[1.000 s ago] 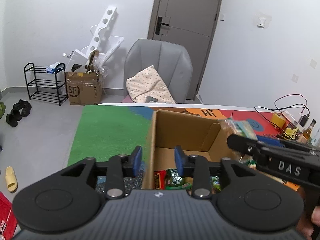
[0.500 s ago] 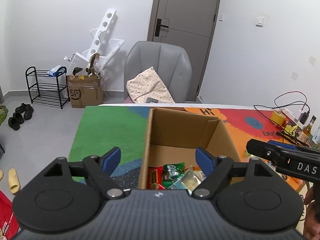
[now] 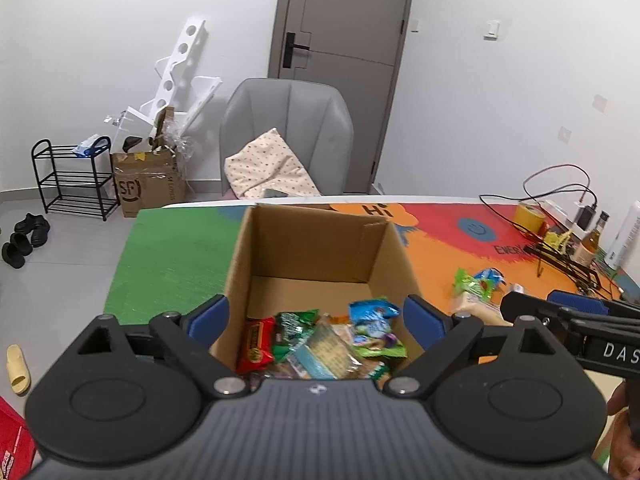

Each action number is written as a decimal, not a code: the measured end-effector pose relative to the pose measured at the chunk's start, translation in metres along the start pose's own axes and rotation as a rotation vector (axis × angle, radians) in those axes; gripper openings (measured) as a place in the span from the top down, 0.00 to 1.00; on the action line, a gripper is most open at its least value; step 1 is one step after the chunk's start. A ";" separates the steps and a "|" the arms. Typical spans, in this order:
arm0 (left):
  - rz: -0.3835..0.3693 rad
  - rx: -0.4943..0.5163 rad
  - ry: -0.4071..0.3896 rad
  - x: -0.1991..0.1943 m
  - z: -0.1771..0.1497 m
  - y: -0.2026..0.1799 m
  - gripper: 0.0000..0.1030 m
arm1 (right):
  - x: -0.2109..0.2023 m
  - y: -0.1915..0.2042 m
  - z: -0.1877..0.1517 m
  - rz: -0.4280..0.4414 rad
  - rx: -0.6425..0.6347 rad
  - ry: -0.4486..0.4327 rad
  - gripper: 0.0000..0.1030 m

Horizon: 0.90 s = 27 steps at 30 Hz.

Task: Organize snacks
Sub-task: 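Move both open grippers back toward the clear stick packet and orange packet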

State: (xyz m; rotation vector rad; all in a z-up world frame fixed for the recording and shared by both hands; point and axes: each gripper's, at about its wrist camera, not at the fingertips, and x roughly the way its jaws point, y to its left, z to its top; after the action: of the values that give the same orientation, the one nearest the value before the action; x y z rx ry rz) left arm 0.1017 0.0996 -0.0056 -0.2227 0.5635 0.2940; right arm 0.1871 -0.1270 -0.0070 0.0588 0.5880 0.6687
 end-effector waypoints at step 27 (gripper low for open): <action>-0.141 0.094 0.044 0.001 -0.019 -0.094 0.08 | -0.047 -0.097 -0.032 -0.128 0.133 -0.004 0.12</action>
State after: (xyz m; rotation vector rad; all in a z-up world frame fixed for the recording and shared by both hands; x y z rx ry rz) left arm 0.1241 0.0061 -0.0099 -0.1778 0.6004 0.1257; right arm 0.1958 -0.2360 -0.0340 0.1458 0.6265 0.5050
